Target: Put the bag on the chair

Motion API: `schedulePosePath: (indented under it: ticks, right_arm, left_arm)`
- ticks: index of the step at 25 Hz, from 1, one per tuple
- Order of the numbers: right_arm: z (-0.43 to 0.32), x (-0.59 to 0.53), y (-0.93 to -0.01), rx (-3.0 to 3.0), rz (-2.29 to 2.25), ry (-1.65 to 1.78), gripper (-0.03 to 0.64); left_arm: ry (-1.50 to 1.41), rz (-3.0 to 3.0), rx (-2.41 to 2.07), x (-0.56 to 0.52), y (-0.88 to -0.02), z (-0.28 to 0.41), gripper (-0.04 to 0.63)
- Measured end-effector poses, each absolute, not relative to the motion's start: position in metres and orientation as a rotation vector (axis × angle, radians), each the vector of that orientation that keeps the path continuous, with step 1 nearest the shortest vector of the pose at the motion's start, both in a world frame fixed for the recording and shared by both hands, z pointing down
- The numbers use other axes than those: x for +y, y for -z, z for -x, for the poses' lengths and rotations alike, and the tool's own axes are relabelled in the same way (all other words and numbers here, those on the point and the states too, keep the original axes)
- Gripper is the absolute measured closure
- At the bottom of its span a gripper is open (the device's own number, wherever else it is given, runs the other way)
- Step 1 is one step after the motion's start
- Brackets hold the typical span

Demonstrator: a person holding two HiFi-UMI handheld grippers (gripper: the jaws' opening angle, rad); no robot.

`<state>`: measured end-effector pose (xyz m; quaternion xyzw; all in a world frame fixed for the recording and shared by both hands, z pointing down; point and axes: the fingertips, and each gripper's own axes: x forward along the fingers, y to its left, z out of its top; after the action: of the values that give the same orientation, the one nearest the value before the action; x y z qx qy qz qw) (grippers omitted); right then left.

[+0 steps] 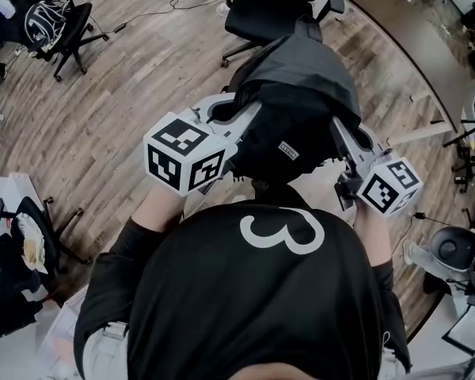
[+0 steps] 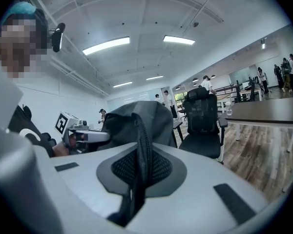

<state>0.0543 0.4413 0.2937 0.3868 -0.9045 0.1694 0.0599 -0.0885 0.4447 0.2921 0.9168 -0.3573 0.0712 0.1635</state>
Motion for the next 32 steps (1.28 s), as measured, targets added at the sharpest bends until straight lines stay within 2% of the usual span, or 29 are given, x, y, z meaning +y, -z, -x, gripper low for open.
schedulePosePath:
  ticks: [15, 32]
  right_arm:
    - [-0.049, 0.385, -0.300, -2.782, -1.112, -0.541, 0.588]
    - [-0.078, 0.224, -0.340, -2.747, -1.099, -0.693, 0.588]
  left_arm:
    - [-0.243, -2.542, -1.087, 0.395, -0.296, 0.093, 0.575]
    - [-0.347, -2.443, -1.043, 0.229, -0.338, 0.066, 0.574]
